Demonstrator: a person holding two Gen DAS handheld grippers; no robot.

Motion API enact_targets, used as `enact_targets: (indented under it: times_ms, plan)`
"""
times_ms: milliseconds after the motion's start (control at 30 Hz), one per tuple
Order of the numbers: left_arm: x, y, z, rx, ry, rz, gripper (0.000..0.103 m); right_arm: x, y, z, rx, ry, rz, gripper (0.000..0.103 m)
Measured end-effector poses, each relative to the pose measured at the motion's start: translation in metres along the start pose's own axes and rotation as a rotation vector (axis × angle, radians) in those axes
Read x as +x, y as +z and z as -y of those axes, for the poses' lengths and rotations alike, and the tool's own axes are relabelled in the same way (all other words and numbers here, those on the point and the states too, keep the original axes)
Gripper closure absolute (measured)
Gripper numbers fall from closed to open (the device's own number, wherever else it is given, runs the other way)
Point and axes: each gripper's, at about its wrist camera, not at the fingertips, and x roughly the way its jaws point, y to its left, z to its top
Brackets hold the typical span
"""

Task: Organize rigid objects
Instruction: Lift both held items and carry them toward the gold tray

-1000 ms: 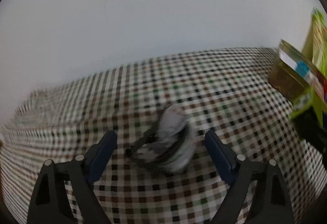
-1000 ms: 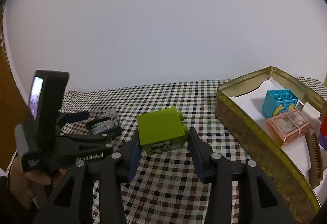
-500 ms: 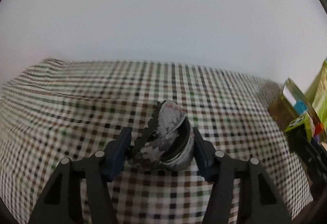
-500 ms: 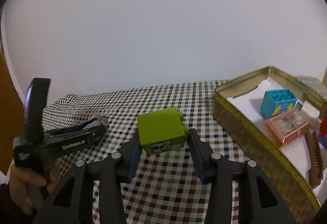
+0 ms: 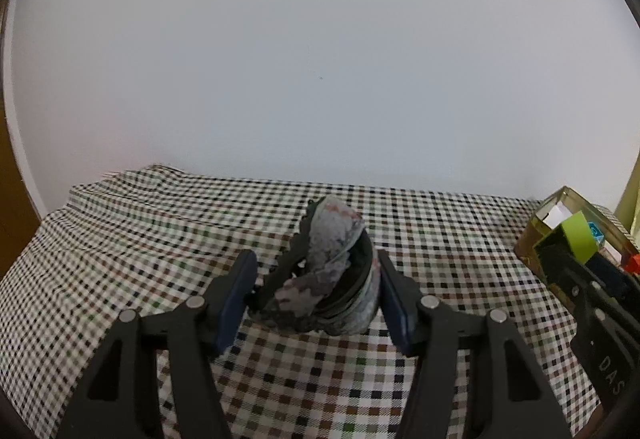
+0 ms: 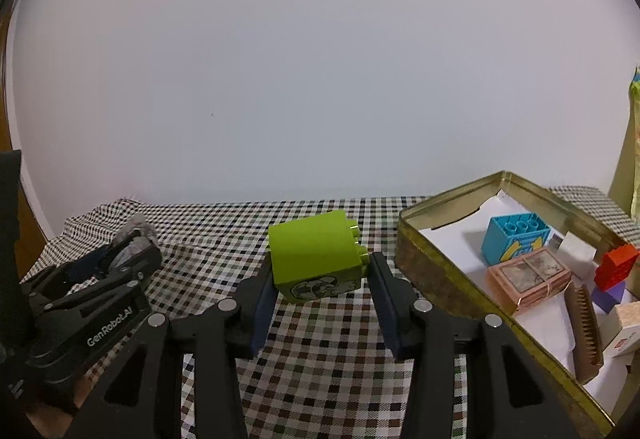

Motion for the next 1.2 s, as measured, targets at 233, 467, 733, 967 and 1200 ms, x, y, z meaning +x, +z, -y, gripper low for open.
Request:
enact_targets:
  times_ms: [233,467,733,967,1200]
  plan:
    - [-0.016,-0.003,-0.004,0.002,0.038,0.043,0.045,-0.011,-0.001,-0.005,-0.039,-0.020,0.061,0.055]
    - [-0.021,-0.004,-0.002,0.013,0.053,0.063,0.045,-0.017,-0.002,-0.004,-0.035,-0.029,0.068,0.055]
    - [-0.025,-0.005,0.000,0.023,0.057,0.071,0.045,-0.017,-0.003,0.000,-0.030,-0.032,0.066,0.055]
    - [-0.027,-0.005,-0.001,0.019,0.052,0.074,0.045,-0.019,-0.004,0.003,-0.039,-0.039,0.073,0.055]
    - [-0.032,-0.005,0.000,0.020,0.043,0.078,0.045,-0.023,-0.006,0.005,-0.052,-0.044,0.079,0.055]
